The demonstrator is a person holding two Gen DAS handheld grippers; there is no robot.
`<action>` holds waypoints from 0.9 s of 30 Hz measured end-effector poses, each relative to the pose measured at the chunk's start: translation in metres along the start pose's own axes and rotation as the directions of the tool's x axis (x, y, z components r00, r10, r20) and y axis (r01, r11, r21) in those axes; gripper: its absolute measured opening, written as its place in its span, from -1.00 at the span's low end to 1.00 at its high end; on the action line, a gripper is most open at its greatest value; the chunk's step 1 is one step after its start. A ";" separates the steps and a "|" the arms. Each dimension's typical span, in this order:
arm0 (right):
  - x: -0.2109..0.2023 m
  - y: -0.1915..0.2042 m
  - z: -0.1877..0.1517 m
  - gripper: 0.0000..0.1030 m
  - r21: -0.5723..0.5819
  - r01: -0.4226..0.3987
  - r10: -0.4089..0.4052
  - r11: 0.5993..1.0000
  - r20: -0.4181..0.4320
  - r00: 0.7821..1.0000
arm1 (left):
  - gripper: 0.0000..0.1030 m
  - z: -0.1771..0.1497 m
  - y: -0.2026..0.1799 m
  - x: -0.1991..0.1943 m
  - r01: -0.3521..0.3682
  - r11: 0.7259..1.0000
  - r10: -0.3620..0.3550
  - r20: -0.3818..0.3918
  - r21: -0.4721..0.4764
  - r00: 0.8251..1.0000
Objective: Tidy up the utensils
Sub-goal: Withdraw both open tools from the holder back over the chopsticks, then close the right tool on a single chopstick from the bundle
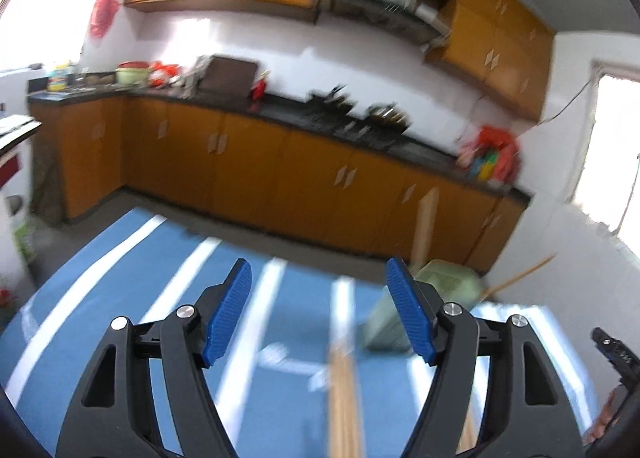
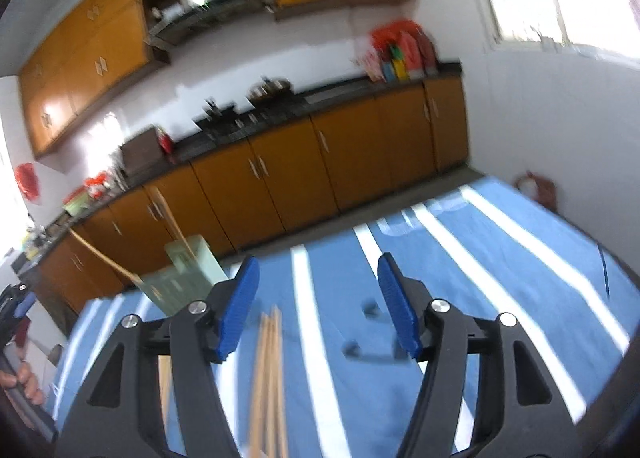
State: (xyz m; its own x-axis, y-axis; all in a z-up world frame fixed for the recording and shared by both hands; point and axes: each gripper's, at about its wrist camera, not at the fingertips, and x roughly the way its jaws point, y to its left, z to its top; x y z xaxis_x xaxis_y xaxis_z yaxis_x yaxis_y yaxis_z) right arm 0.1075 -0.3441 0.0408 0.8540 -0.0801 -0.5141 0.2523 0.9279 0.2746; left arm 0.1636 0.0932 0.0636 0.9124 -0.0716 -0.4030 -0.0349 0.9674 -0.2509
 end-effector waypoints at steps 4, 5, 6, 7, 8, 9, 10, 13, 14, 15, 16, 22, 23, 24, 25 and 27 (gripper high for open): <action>0.026 -0.006 -0.050 0.17 0.009 0.020 -0.018 1.000 -0.136 0.991 | 0.35 -0.040 0.033 0.008 -0.137 0.991 0.137 -0.102 0.005 0.985; 0.034 -0.005 -0.064 0.17 0.011 0.015 -0.013 1.000 -0.177 0.984 | 0.35 -0.048 0.040 0.010 -0.159 0.987 0.158 -0.129 -0.001 0.979; 0.041 -0.003 -0.075 0.17 0.011 0.009 -0.006 1.000 -0.213 0.977 | 0.35 -0.056 0.047 0.012 -0.176 0.984 0.172 -0.154 -0.012 0.973; 0.045 0.002 -0.083 0.16 0.006 0.003 -0.002 1.000 -0.235 0.972 | 0.35 -0.066 0.054 0.013 -0.192 0.981 0.184 -0.183 -0.027 0.966; 0.050 0.006 -0.095 0.15 -0.007 -0.006 0.004 1.000 -0.264 0.965 | 0.35 -0.076 0.059 0.015 -0.203 0.979 0.190 -0.210 -0.038 0.959; 0.054 0.010 -0.101 0.13 -0.018 -0.013 0.008 1.000 -0.281 0.960 | 0.35 -0.086 0.062 0.016 -0.208 0.977 0.192 -0.233 -0.045 0.953; 0.059 0.016 -0.107 0.12 -0.034 -0.025 0.014 0.999 -0.300 0.954 | 0.35 -0.091 0.063 0.017 -0.208 0.977 0.190 -0.248 -0.048 0.950; 0.067 0.031 -0.118 0.09 -0.053 -0.052 0.032 0.997 -0.328 0.944 | 0.35 -0.104 0.058 0.020 -0.199 0.980 0.182 -0.275 -0.032 0.944; 0.067 0.033 -0.120 0.07 -0.055 -0.058 0.036 0.997 -0.335 0.942 | 0.35 -0.109 0.056 0.020 -0.193 0.981 0.178 -0.282 -0.027 0.943; 0.069 0.035 -0.122 0.06 -0.058 -0.063 0.039 0.996 -0.344 0.938 | 0.35 -0.112 0.053 0.020 -0.187 0.982 0.173 -0.288 -0.023 0.942; 0.070 0.035 -0.125 0.04 -0.059 -0.064 0.040 0.996 -0.350 0.936 | 0.35 -0.116 0.050 0.021 -0.177 0.984 0.163 -0.298 -0.018 0.941; 0.079 0.029 -0.129 -0.05 -0.033 -0.059 0.042 0.998 -0.380 0.924 | 0.35 -0.124 0.037 0.024 -0.147 0.989 0.142 -0.317 0.006 0.938; 0.080 0.028 -0.129 -0.06 -0.029 -0.057 0.042 0.998 -0.381 0.924 | 0.35 -0.125 0.036 0.024 -0.145 0.989 0.140 -0.319 0.009 0.937; 0.081 0.027 -0.129 -0.06 -0.026 -0.057 0.042 0.998 -0.381 0.923 | 0.35 -0.125 0.035 0.025 -0.143 0.990 0.138 -0.322 0.010 0.937; 0.081 0.026 -0.129 -0.06 -0.024 -0.057 0.043 0.998 -0.382 0.923 | 0.35 -0.126 0.035 0.025 -0.140 0.990 0.135 -0.326 0.009 0.936; 0.082 0.026 -0.130 -0.08 -0.020 -0.059 0.047 0.998 -0.382 0.923 | 0.35 -0.128 0.034 0.027 -0.137 0.990 0.132 -0.335 0.007 0.933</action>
State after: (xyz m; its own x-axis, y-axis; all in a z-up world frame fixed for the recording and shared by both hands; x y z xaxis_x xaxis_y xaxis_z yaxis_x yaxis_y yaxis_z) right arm 0.1246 -0.2796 -0.0997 0.6259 0.1084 -0.7723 0.1927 0.9381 0.2879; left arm 0.1348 0.0926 -0.0688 0.7103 -0.0207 -0.7036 -0.1573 0.9696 -0.1872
